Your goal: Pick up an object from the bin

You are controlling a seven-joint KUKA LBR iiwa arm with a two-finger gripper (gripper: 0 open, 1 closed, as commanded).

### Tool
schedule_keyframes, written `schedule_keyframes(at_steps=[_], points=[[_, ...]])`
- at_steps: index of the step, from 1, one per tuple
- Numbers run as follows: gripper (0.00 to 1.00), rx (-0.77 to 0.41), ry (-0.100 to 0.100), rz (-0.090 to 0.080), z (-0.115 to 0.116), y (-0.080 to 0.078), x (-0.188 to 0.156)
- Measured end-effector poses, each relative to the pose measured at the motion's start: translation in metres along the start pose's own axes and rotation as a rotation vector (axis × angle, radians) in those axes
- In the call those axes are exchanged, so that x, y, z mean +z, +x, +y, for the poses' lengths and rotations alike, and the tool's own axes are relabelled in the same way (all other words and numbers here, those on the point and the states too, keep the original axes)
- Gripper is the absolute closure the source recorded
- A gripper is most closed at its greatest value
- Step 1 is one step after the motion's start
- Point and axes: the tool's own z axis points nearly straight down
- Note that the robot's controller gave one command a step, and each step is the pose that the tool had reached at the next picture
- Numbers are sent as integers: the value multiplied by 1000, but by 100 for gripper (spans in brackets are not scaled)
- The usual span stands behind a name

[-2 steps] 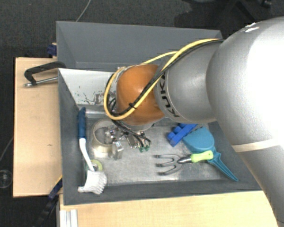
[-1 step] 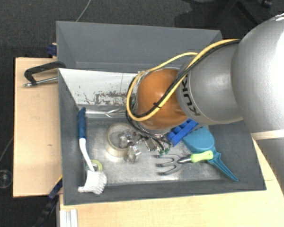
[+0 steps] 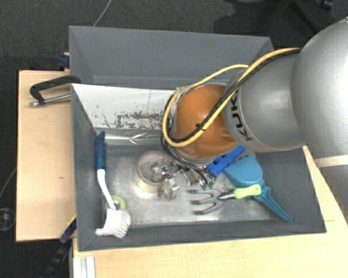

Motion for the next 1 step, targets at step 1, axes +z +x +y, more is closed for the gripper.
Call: schedule_keyframes(at_steps=[1], points=[[100,-110,0,-5,-5,7,1]])
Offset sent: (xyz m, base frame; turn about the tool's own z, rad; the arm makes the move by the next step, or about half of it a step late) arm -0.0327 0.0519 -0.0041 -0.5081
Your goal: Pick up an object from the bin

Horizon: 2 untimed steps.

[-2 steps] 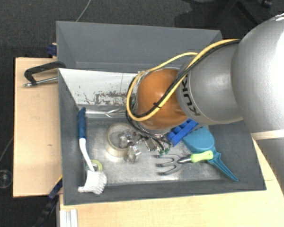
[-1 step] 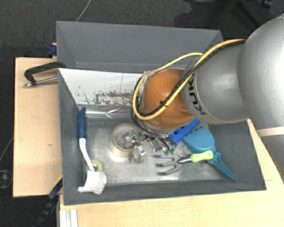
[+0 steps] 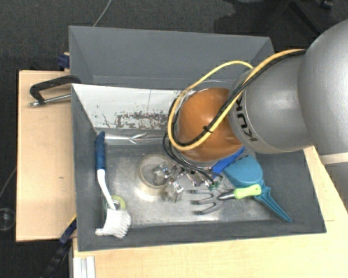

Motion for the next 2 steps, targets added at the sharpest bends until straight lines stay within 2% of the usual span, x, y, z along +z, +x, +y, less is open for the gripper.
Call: schedule_keyframes(at_steps=[1,2], points=[[100,-319,1,2,35,-2,1],[100,-419,-1,-3,62,-16,-1]])
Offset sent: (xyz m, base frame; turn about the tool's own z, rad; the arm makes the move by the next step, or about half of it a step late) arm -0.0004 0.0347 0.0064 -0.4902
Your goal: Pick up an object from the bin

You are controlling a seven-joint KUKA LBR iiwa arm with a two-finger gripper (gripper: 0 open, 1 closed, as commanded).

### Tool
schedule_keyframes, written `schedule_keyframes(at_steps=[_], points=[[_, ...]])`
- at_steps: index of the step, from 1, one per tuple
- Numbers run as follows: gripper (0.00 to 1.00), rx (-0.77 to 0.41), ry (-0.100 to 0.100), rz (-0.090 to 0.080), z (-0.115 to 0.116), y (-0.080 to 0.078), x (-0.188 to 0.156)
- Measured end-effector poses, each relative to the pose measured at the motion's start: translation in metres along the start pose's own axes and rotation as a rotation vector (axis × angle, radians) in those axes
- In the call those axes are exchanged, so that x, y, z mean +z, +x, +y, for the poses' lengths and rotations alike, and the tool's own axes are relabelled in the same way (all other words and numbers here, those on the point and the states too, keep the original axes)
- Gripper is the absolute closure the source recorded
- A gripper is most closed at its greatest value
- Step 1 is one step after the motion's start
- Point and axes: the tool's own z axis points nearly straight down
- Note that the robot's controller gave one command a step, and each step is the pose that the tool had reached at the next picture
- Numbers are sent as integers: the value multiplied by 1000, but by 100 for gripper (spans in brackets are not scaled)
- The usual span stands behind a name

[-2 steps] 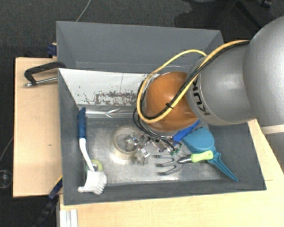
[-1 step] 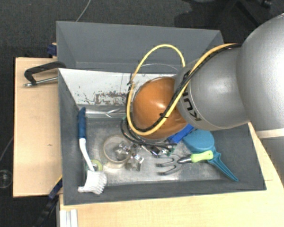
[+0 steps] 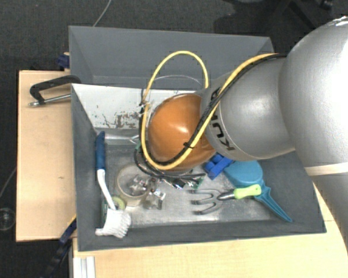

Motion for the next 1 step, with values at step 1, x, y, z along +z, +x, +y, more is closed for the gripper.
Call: schedule_keyframes(at_steps=[1], points=[[100,-191,1,7,-13,-31,0]])
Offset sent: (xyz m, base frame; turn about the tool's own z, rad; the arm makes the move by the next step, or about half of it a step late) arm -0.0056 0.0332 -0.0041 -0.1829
